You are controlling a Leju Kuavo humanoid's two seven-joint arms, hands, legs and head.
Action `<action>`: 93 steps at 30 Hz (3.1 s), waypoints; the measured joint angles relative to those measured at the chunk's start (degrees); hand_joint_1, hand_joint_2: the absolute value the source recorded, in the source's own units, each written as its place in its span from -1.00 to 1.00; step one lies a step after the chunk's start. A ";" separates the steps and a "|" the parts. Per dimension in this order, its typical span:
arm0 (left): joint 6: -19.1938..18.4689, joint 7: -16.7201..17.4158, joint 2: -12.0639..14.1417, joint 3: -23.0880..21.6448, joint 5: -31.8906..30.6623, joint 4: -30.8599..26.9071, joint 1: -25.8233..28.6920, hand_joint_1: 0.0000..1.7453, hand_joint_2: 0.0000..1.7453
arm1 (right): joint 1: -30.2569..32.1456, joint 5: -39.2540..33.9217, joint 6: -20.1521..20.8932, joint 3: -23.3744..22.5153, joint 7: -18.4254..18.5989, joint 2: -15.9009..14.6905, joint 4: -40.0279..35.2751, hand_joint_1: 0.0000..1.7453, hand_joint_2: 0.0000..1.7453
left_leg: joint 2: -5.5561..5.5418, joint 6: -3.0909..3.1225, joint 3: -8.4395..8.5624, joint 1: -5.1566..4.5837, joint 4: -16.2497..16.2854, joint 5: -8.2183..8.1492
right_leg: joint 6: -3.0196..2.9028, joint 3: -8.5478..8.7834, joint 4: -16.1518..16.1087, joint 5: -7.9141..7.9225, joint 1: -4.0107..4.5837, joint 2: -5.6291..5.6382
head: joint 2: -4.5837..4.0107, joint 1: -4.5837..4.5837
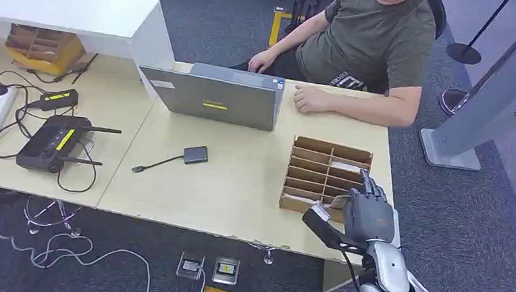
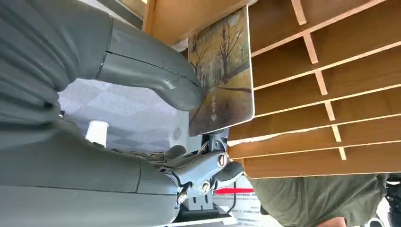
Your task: Pass the card to the sensor for recognition and then transmit it.
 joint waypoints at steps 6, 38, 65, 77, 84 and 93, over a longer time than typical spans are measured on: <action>-0.04 0.00 0.02 0.00 0.02 0.00 0.00 -1.00 -1.00 | 0.01 -0.17 -0.20 0.09 -0.26 0.00 0.17 1.00 1.00 | 0.00 0.00 0.00 0.00 0.00 0.00 | 0.00 0.00 0.00 0.00 0.00 0.00 | 0.00 0.00; -0.85 0.22 -0.35 -2.27 -3.43 0.00 -0.68 -1.00 -1.00 | -16.80 20.92 5.79 -7.69 4.96 -1.12 -24.83 1.00 1.00 | 0.20 -0.04 0.06 0.00 0.01 0.04 | 0.00 0.01 0.02 0.05 0.00 0.14 | 0.00 -0.02; -0.96 1.22 -1.25 -5.25 -4.04 0.00 -2.28 -1.00 -1.00 | -34.60 15.74 19.06 3.45 3.04 7.67 2.41 1.00 1.00 | 0.14 -0.06 -0.01 0.03 0.00 0.05 | -0.01 0.01 0.04 0.05 0.02 0.09 | 0.00 0.02; -0.96 0.92 -1.36 -5.31 -3.63 0.00 -1.65 -1.00 -1.00 | -35.49 14.10 20.13 7.63 5.04 7.80 7.12 -1.00 1.00 | 0.18 -0.06 0.01 0.03 0.01 0.05 | -0.01 -0.07 0.04 0.05 0.03 0.14 | 0.00 0.00; -1.68 0.92 -1.36 -5.33 -4.63 0.00 -1.64 -1.00 -1.00 | -32.58 17.92 21.86 8.22 8.17 5.56 6.82 -1.00 1.00 | 0.18 -0.06 0.01 0.03 0.02 0.05 | -0.01 -0.05 0.03 0.05 0.02 0.14 | 0.00 0.00; -1.97 0.92 -1.36 -5.35 -5.22 0.00 -1.67 -1.00 -1.00 | -29.43 22.79 23.45 6.52 7.48 3.92 4.66 -1.00 -1.00 | 0.20 -0.06 0.03 0.02 0.03 0.05 | -0.01 -0.06 0.02 0.06 0.02 0.18 | 0.00 0.00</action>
